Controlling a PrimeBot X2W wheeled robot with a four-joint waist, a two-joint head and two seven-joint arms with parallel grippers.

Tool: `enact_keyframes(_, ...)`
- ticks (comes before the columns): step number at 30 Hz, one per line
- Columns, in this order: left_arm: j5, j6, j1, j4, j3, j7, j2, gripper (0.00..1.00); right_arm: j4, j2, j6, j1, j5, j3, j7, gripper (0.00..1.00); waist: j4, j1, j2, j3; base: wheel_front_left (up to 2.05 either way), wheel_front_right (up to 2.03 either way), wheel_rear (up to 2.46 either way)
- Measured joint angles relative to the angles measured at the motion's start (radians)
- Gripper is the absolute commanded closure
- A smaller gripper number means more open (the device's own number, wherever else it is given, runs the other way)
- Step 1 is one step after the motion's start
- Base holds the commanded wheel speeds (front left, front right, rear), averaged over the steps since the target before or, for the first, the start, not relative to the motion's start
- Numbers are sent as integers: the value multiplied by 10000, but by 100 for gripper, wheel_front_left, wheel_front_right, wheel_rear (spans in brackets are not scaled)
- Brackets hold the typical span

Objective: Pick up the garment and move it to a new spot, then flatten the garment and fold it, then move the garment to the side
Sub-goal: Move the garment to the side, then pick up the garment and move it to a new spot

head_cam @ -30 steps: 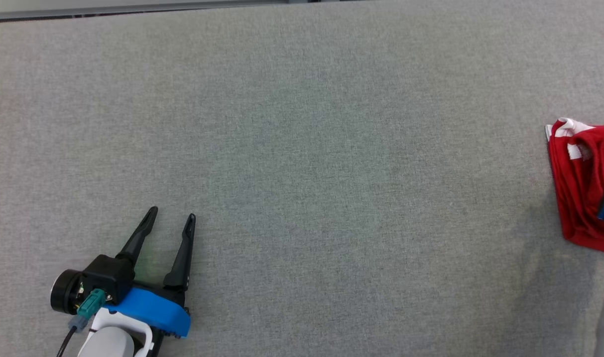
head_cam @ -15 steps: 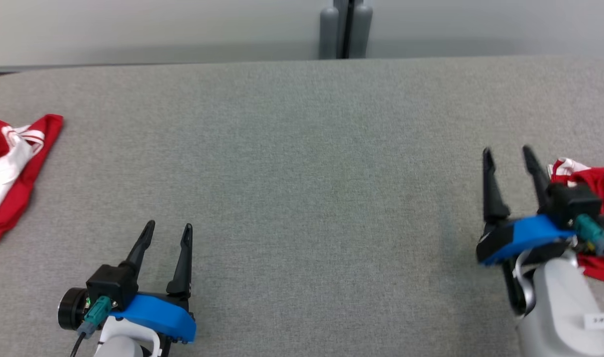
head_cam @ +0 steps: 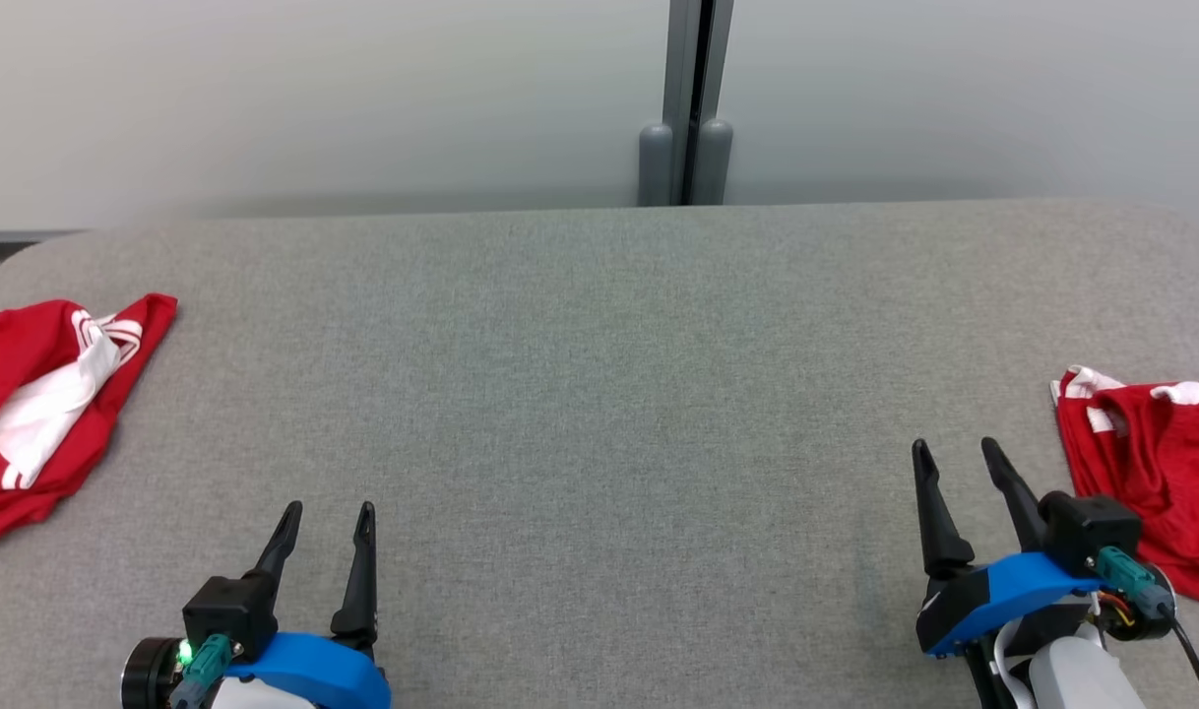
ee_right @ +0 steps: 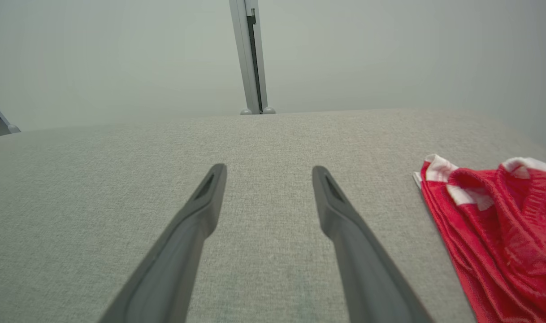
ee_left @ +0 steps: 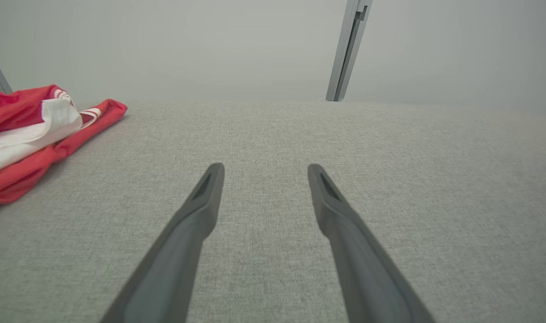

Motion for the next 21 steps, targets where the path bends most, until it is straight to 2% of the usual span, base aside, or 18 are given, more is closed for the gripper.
enact_keyframes(11, 533, 0, 474, 144, 556, 0, -454, 0, 56, 0, 0, 338, 257, 247, -2, 0, -224, 0, -1, -825, 0, 0, 0)
enact_keyframes(21, 715, 0, 620, 199, 706, 0, -610, 0, 84, 2, 0, 481, 320, 418, 0, 0, -244, 1, -1, -942, 0, 0, 0)
